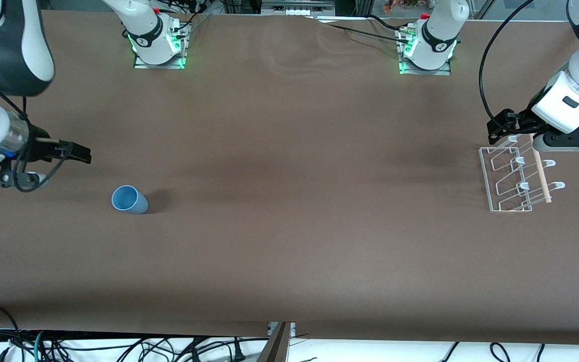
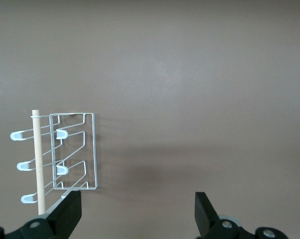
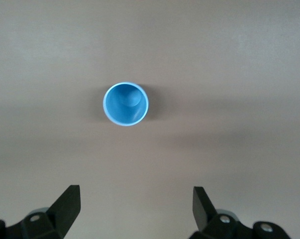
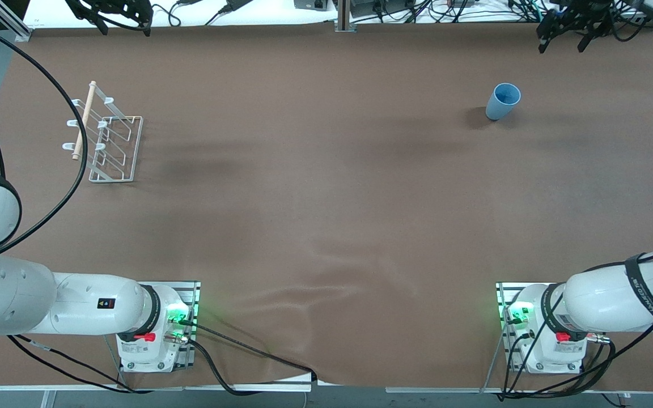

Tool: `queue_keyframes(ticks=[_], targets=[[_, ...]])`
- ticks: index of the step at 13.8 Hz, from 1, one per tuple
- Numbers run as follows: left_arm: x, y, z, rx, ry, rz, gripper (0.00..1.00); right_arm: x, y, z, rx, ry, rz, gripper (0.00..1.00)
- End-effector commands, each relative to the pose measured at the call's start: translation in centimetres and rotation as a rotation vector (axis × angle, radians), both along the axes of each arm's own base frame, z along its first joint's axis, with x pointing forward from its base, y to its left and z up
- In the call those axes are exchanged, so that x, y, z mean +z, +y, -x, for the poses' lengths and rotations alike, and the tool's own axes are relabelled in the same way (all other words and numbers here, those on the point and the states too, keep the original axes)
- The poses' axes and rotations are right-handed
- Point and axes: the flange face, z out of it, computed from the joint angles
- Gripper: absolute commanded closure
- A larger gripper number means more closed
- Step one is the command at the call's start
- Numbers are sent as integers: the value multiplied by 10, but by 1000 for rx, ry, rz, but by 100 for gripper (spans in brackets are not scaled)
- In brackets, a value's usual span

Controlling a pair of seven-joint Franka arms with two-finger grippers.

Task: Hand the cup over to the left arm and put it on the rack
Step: 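Reach the right gripper down to the blue cup, then close the right gripper on the blue cup rim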

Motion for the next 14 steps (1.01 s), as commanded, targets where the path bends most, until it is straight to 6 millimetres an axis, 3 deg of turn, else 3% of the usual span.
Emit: queue_keyframes(ticks=[1,3,8,10,14], targets=[[0,-6,-1,-5,-4,-6,0,-47,-3,4,33,-8,13,0],[-1,-7,-2,-5,-5,-1,0,-82,-7,7,54,-22,8,0],[-8,-5,-8,7,-15,6,0,-148,-8,1,61,-60,-1,0],[-12,-5,-11,6,-13,6,0,-167,-18,-1,72,-75,0,0],[-13,-7,-14,3,-24,8,0,-192,-18,-5,76,-83,-5,0]])
